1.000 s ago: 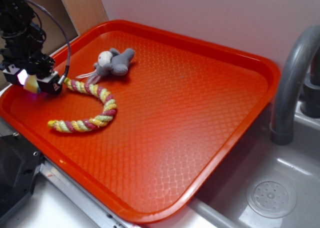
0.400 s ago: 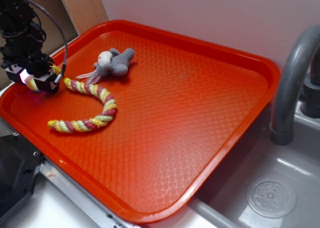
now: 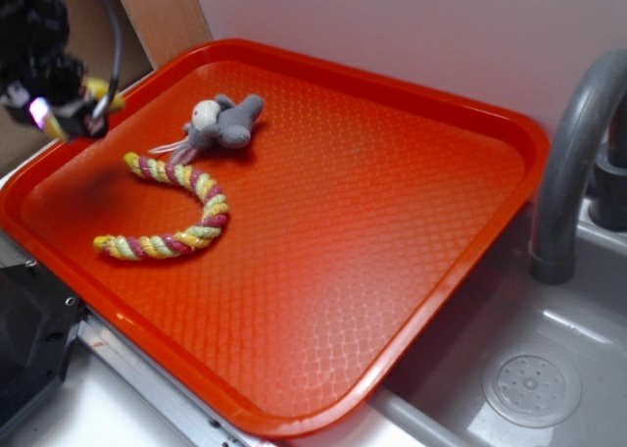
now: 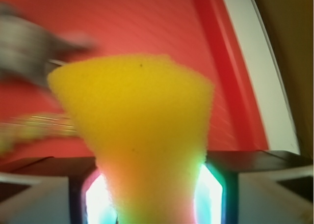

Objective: Grab the green sponge.

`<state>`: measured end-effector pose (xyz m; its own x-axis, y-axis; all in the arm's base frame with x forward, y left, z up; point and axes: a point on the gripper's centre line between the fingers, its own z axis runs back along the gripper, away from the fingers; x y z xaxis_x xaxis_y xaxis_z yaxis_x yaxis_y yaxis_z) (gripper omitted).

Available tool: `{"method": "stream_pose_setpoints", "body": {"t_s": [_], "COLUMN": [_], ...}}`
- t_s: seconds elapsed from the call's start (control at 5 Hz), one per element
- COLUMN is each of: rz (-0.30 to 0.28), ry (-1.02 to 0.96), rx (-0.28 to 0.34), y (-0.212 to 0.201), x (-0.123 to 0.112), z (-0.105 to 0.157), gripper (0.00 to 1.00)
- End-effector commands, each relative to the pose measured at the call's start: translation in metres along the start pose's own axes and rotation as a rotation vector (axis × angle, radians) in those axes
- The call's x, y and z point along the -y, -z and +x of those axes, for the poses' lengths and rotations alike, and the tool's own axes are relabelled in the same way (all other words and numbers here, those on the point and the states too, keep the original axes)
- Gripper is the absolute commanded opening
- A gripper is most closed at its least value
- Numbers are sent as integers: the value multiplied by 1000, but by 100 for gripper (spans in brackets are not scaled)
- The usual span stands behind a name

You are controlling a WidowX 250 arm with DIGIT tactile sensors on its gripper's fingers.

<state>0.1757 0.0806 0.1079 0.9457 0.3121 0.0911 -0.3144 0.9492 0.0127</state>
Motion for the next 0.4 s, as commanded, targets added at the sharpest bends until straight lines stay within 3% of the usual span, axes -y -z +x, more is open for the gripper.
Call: {"method": "stream_pose_setpoints", "body": {"t_s": [0.0, 0.2], "rz": [-222, -266], "ry": [213, 283], "rx": [92, 112], "y": [-116, -138], "x": [76, 110], "z": [-5, -11], "gripper": [0, 0]}}
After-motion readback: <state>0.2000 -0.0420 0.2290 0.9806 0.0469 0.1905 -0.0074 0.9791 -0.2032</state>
